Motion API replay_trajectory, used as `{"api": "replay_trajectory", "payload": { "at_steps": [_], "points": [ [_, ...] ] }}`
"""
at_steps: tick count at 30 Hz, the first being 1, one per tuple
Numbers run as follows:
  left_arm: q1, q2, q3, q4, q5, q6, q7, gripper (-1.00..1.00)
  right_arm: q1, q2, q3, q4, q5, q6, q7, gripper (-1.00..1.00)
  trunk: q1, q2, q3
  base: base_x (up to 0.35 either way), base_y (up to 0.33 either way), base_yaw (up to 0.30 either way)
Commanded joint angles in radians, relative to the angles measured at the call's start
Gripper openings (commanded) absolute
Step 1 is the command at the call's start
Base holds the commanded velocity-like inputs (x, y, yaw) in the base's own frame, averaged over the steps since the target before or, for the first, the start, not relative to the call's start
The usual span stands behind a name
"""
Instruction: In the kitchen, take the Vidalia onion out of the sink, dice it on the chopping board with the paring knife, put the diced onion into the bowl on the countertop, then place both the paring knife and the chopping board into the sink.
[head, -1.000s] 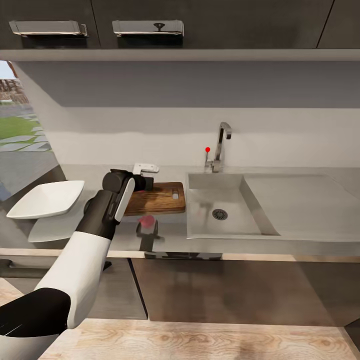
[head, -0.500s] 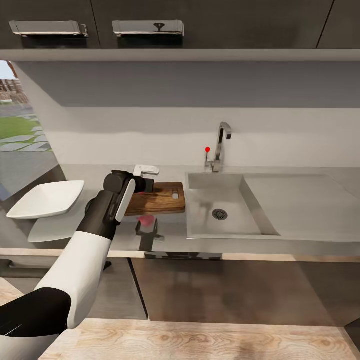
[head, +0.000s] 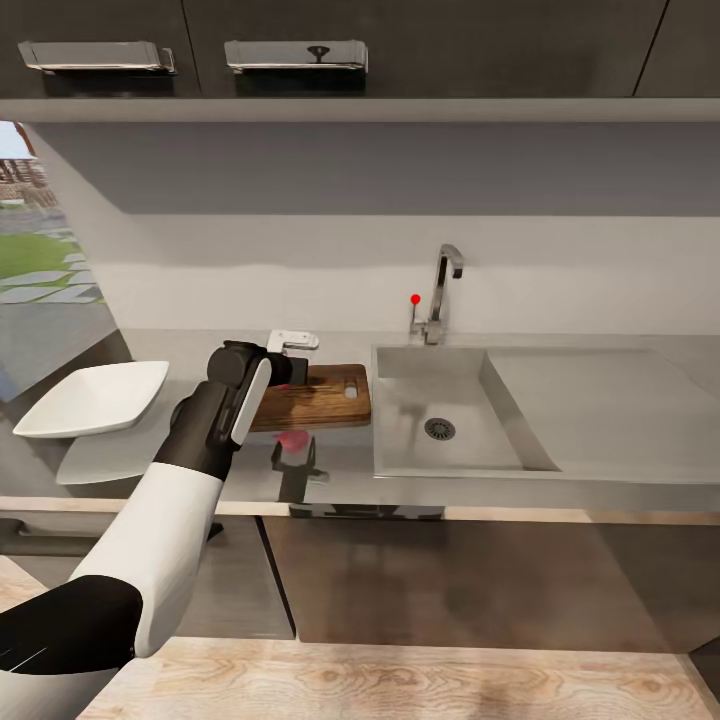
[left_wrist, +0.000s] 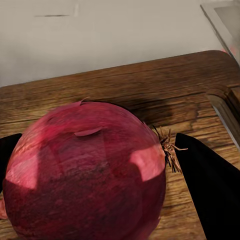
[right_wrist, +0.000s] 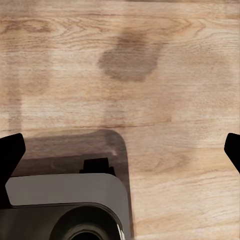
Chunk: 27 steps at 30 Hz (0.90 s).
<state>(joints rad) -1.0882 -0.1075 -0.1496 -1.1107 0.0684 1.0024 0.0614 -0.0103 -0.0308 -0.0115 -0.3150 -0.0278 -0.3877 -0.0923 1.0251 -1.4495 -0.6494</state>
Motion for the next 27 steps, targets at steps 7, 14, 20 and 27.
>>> {"api": "replay_trajectory", "payload": {
  "at_steps": [7,14,20,27],
  "points": [
    [-0.001,0.000,-0.001,0.017,0.006,0.004,0.006,-1.00,0.000,0.000,-0.001,0.001,-0.003,-0.003,0.000,1.00,0.000,0.000,-0.001,0.000,0.000,0.000],
    [-0.001,-0.001,-0.001,0.033,0.006,0.002,0.006,-1.00,0.000,0.000,-0.001,0.001,-0.003,-0.003,0.000,1.00,0.000,0.000,-0.001,0.000,0.000,0.000],
    [0.000,-0.001,-0.001,0.042,0.006,0.002,0.006,-1.00,0.000,0.000,-0.001,0.001,-0.003,-0.003,0.000,1.00,0.000,0.000,-0.001,0.000,0.000,0.000],
    [-0.001,-0.003,-0.001,0.059,0.005,0.001,0.005,-1.00,0.000,0.000,-0.001,0.001,-0.003,-0.003,0.000,1.00,0.000,0.000,-0.001,0.000,0.000,0.000]
  ]
}}
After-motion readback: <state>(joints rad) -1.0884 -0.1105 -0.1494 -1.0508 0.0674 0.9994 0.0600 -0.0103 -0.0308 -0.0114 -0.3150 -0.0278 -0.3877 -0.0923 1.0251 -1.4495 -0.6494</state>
